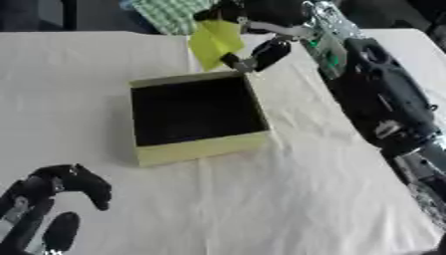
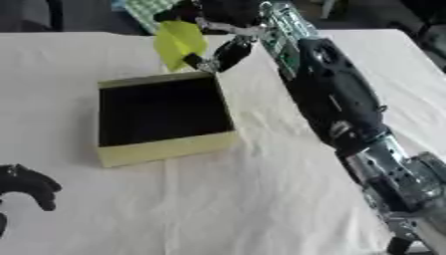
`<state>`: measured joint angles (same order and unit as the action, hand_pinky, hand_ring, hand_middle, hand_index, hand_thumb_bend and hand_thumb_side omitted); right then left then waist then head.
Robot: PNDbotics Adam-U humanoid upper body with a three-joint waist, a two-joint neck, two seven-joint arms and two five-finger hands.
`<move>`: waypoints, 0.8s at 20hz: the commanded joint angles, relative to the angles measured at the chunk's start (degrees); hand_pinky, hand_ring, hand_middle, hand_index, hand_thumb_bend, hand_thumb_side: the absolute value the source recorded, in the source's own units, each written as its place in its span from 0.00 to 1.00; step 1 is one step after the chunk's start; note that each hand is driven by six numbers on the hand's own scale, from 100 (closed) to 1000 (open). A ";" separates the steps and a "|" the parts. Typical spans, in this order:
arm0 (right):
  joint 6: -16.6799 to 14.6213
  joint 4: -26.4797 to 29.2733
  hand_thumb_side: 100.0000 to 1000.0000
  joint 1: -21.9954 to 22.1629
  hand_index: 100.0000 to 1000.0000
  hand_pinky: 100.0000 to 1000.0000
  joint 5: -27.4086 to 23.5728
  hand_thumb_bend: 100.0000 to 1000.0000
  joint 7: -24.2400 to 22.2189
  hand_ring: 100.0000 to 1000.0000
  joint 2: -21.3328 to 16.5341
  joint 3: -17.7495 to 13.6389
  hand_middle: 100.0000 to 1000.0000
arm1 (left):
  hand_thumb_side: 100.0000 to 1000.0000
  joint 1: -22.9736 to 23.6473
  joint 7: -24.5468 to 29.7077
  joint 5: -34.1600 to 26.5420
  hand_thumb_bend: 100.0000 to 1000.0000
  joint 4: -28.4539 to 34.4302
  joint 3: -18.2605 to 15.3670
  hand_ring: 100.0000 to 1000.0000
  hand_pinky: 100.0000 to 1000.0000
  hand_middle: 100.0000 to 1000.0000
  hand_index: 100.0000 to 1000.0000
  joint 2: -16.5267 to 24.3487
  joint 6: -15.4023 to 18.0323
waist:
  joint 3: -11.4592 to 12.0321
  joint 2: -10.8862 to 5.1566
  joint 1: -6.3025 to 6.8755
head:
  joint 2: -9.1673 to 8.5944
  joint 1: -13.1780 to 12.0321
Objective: Pick up objects on the table and place them in the box.
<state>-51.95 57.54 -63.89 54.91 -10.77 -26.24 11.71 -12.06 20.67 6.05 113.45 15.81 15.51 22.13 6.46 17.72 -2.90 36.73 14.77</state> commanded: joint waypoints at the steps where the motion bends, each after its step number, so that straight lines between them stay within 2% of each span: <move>1: -0.02 -0.05 0.17 -0.55 1.00 0.70 0.74 0.00 -1.00 0.66 0.39 0.40 0.29 | 0.77 -0.61 0.27 -0.59 0.00 1.14 0.07 0.42 0.59 0.47 0.69 -0.04 0.05 | 0.17 -1.16 0.24 | -0.04 0.34; 10: -0.02 -1.47 0.16 0.84 1.00 0.70 1.14 0.00 -3.51 0.66 2.50 1.47 0.29 | 0.77 -0.61 0.42 -0.67 0.00 1.14 -0.02 0.42 0.59 0.47 0.68 -0.38 -0.15 | 0.35 -0.97 0.22 | 0.19 0.49; 16: -0.02 -2.09 0.16 1.84 1.00 0.70 1.19 0.00 -4.88 0.67 3.43 2.21 0.34 | 0.78 -0.57 0.51 -0.51 0.00 1.14 -0.07 0.42 0.59 0.47 0.67 -0.50 -0.28 | 0.31 -0.84 0.20 | 0.36 0.53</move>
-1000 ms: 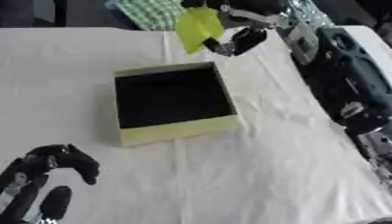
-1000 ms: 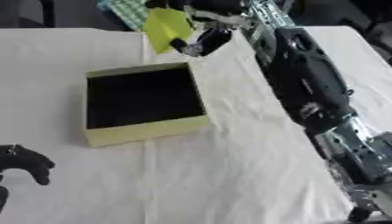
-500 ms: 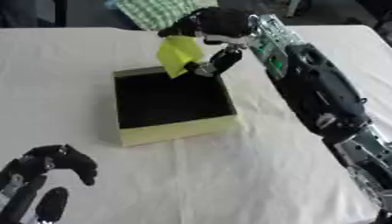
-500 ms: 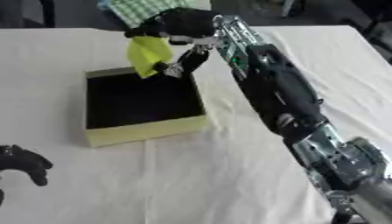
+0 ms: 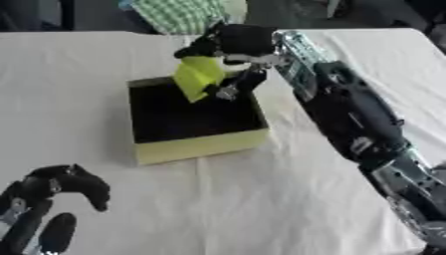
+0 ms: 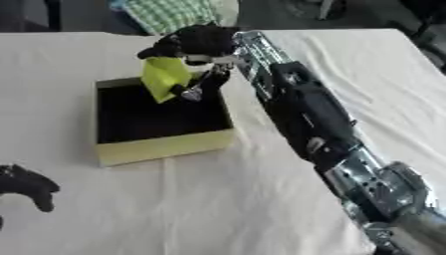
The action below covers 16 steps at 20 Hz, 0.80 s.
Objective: Pick up objects on the table and place them in the box.
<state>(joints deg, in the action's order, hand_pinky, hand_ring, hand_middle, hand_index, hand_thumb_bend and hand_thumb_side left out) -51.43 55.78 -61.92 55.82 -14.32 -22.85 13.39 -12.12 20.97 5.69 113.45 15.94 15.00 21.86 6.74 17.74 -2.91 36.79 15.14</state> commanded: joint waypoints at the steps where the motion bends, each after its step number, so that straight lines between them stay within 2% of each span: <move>1: -0.53 -0.43 0.16 0.00 1.00 0.70 0.21 0.00 -1.54 0.67 0.14 0.59 0.34 | 0.78 -0.49 0.22 -0.12 0.00 1.14 -0.20 0.42 0.59 0.47 0.66 0.00 -0.01 | 0.02 -0.83 0.20 | 0.32 0.16; 4: -0.53 -0.58 0.16 0.46 1.00 0.70 -0.01 0.00 -2.25 0.67 0.49 0.95 0.36 | 0.78 -0.43 0.35 0.02 0.00 1.14 -0.20 0.42 0.59 0.47 0.65 -0.02 -0.03 | -0.02 -0.78 0.18 | 0.43 0.13; 12: -0.53 2.42 0.18 1.49 1.00 0.71 0.68 0.00 -2.91 0.71 0.30 3.14 0.43 | 0.78 -0.16 2.47 0.15 0.00 1.14 0.06 0.40 0.50 0.45 0.61 0.06 0.45 | -0.22 -0.68 0.02 | 0.55 -0.10; 16: -0.53 4.93 0.31 2.08 1.00 0.72 1.23 0.00 -2.09 0.73 -0.36 4.62 0.50 | 0.77 -0.26 4.00 -0.30 0.00 1.14 0.18 0.40 0.48 0.45 0.61 0.10 0.96 | -0.30 -0.64 -0.05 | 0.53 -0.35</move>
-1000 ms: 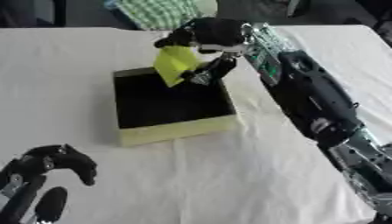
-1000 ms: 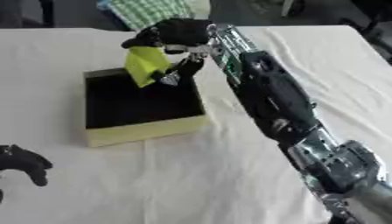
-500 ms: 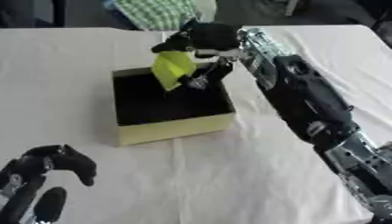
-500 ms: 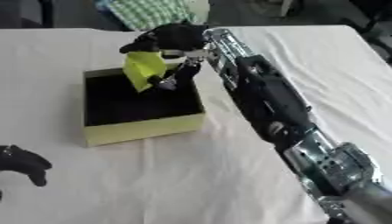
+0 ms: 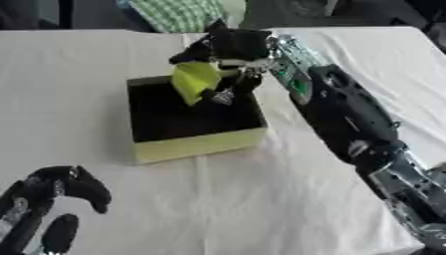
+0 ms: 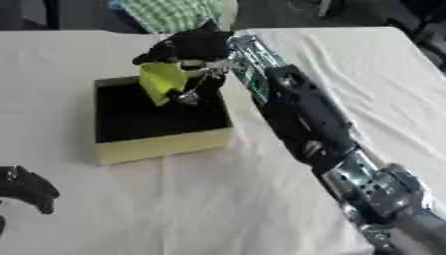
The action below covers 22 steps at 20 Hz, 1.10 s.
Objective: Pick up objects on the table and place them in the box.
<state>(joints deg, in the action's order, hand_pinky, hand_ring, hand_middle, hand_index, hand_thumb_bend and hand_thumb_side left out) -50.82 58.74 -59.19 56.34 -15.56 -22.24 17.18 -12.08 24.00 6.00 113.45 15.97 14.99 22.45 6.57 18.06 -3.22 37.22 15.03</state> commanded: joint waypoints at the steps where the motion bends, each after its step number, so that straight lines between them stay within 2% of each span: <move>1: -1.14 2.54 0.31 -0.50 1.00 0.72 0.80 0.00 -0.56 0.73 -1.24 1.07 0.50 | 0.77 -0.35 1.26 -0.81 0.00 1.14 0.14 0.40 0.48 0.45 0.61 0.11 0.48 | -0.14 -0.96 0.25 | 0.09 -0.33; 5: -1.14 4.80 0.38 0.41 1.00 0.73 1.57 0.00 1.11 0.75 -2.92 1.69 0.56 | 0.75 -0.58 0.20 -2.47 0.00 1.14 -0.42 0.37 0.47 0.42 0.60 0.04 1.11 | -0.29 -0.94 0.11 | -0.04 -0.71; 9: -1.14 6.73 0.45 1.58 1.00 0.74 2.79 0.00 2.71 0.77 -4.19 2.53 0.63 | 0.73 -0.83 -4.74 -5.83 0.00 1.14 -1.21 0.37 0.48 0.42 0.60 0.15 2.17 | -0.43 -0.86 0.02 | -0.12 -1.03; 13: -1.14 9.25 0.57 2.43 1.00 0.75 3.20 0.00 4.31 0.79 -5.12 3.51 0.76 | 0.72 -0.93 -8.78 -7.72 0.00 1.14 -1.53 0.37 0.48 0.42 0.61 0.31 2.81 | -0.50 -0.78 0.00 | -0.12 -1.31; 15: -1.14 10.17 0.75 2.75 1.00 0.77 3.06 0.00 4.89 0.82 -5.51 3.81 0.87 | 0.72 -0.95 -9.85 -8.04 0.00 1.14 -1.55 0.37 0.47 0.42 0.62 0.36 2.84 | -0.56 -0.76 -0.02 | -0.15 -1.40; 18: -1.14 11.28 0.87 3.18 1.00 0.80 2.70 0.00 5.29 0.85 -6.20 4.12 0.94 | 0.72 -0.97 -11.34 -8.33 0.00 1.14 -1.69 0.37 0.50 0.42 0.63 0.39 2.76 | -0.70 -0.77 -0.09 | -0.21 -1.54; 19: -1.14 11.53 0.88 3.34 1.00 0.80 2.58 0.00 5.31 0.86 -6.42 4.18 0.95 | 0.72 -0.97 -11.94 -8.35 0.00 1.14 -1.80 0.38 0.50 0.42 0.63 0.41 2.67 | -0.73 -0.77 -0.11 | -0.24 -1.59; 20: -1.14 11.70 0.94 3.52 1.00 0.81 2.43 0.00 5.26 0.87 -6.64 4.20 0.97 | 0.72 -0.95 -12.63 -8.38 0.00 1.14 -1.94 0.38 0.51 0.43 0.63 0.43 2.56 | -0.75 -0.78 -0.14 | -0.29 -1.64; 22: -1.14 11.94 0.99 3.86 1.00 0.82 2.07 0.00 5.09 0.88 -6.99 4.19 0.99 | 0.72 -0.95 -13.83 -8.27 0.00 1.14 -2.11 0.38 0.51 0.43 0.63 0.49 2.29 | -0.79 -0.77 -0.17 | -0.34 -1.73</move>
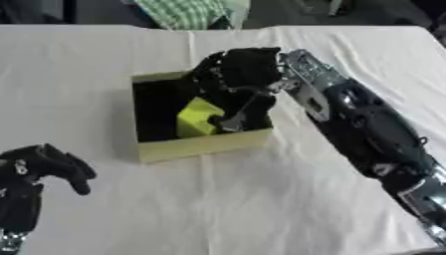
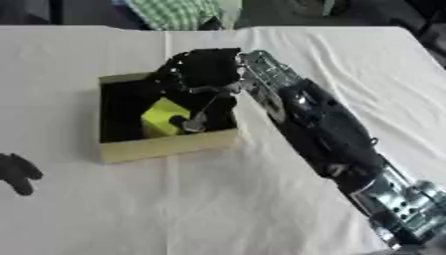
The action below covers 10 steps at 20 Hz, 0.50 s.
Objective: Pick up objects on the table and place them in the box.
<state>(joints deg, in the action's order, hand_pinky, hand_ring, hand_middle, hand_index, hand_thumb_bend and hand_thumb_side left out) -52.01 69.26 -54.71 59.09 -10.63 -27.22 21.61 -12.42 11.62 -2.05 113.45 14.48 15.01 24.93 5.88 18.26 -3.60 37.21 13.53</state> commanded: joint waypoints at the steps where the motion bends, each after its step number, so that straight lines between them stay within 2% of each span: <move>1: 0.04 1.53 1.00 -0.46 1.00 0.82 -0.88 0.00 0.06 0.88 -2.16 -0.27 0.99 | 0.72 -0.61 -1.79 -0.10 0.00 1.14 -0.61 0.38 0.51 0.43 0.63 0.50 -0.29 | -0.12 -0.96 0.21 | -0.38 -0.29; 8: 0.04 3.20 1.00 0.05 1.00 0.83 -3.06 0.00 -0.60 0.89 -4.42 -0.91 1.00 | 0.72 -0.48 -1.97 0.85 0.00 1.14 -0.45 0.38 0.52 0.43 0.64 0.54 -0.68 | -0.37 -0.92 0.16 | -0.47 -0.73; 10: 0.04 4.51 0.96 0.22 1.00 0.84 -3.90 0.00 -0.45 0.90 -5.98 -1.37 1.00 | 0.72 -0.36 -2.06 0.92 0.00 1.14 -0.55 0.38 0.52 0.43 0.64 0.56 -0.78 | -0.55 -0.89 0.14 | -0.46 -0.93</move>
<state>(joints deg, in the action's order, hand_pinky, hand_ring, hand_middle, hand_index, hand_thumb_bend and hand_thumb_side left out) -51.94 72.14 -53.81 56.10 -11.06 -30.75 21.16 -12.41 9.71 -1.23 113.45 14.31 15.01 24.30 5.36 18.33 -3.61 37.19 12.79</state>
